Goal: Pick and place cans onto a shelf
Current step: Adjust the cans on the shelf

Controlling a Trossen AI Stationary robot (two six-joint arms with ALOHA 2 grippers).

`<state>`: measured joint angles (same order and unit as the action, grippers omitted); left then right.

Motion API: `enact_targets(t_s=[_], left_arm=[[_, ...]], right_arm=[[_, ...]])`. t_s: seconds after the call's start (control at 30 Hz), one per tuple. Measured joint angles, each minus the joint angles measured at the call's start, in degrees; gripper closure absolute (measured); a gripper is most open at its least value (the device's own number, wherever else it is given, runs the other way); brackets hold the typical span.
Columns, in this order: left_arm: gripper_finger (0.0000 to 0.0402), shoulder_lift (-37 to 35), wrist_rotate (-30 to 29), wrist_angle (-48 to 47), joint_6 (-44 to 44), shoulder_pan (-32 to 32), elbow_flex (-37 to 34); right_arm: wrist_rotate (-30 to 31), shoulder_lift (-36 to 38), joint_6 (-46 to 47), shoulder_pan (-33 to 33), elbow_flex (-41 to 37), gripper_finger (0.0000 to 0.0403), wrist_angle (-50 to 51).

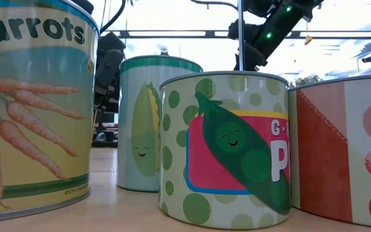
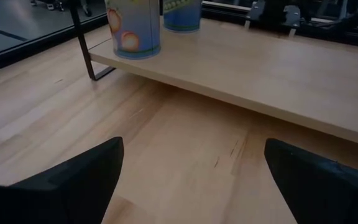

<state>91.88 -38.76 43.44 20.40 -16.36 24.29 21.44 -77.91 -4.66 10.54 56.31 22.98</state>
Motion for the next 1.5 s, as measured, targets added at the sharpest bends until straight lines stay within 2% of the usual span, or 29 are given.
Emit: enact_targets(t_s=[0.17, 0.3, 0.53, 0.73, 0.9, 1.1, 1.23, 1.5], left_arm=[[0.0005, 0.00, 0.04, 0.00, 0.00, 0.00, 0.00], [0.0005, 0.00, 0.07, -0.04, 0.00, 0.00, 0.00], [0.0005, 0.00, 3.05, 0.72, -0.21, 0.95, 1.09], [0.0005, -0.01, 3.24, 0.79, -9.09, 4.44, 6.64], [0.0005, -0.66, 3.25, -0.78, -18.21, 5.38, 13.23], [0.0005, -1.42, 2.96, -12.91, -29.42, 5.61, 22.84], [0.0005, -1.46, 2.82, -21.02, -30.35, 5.70, 27.87], [0.0005, -1.11, 2.94, -22.68, -26.25, 8.95, 24.71]], right_arm=[[0.89, 2.74, -0.78, -1.87, 0.00, 0.0030, 4.78], [7.41, 4.25, -0.84, -5.01, 0.00, 0.0030, 10.91], [8.90, 6.20, 10.37, -9.14, 4.11, 0.0030, 26.32], [5.16, 6.20, 18.07, -10.09, 5.66, 0.0030, 34.56], [6.40, 6.49, 25.17, -11.34, 5.62, 0.0030, 40.93], [10.60, 8.29, 32.33, -14.23, 0.75, 0.0030, 39.49], [11.50, 9.14, 36.19, -15.19, -3.61, 0.0030, 36.97], [14.37, 9.38, 39.24, -14.46, -10.10, 0.0030, 31.01]])
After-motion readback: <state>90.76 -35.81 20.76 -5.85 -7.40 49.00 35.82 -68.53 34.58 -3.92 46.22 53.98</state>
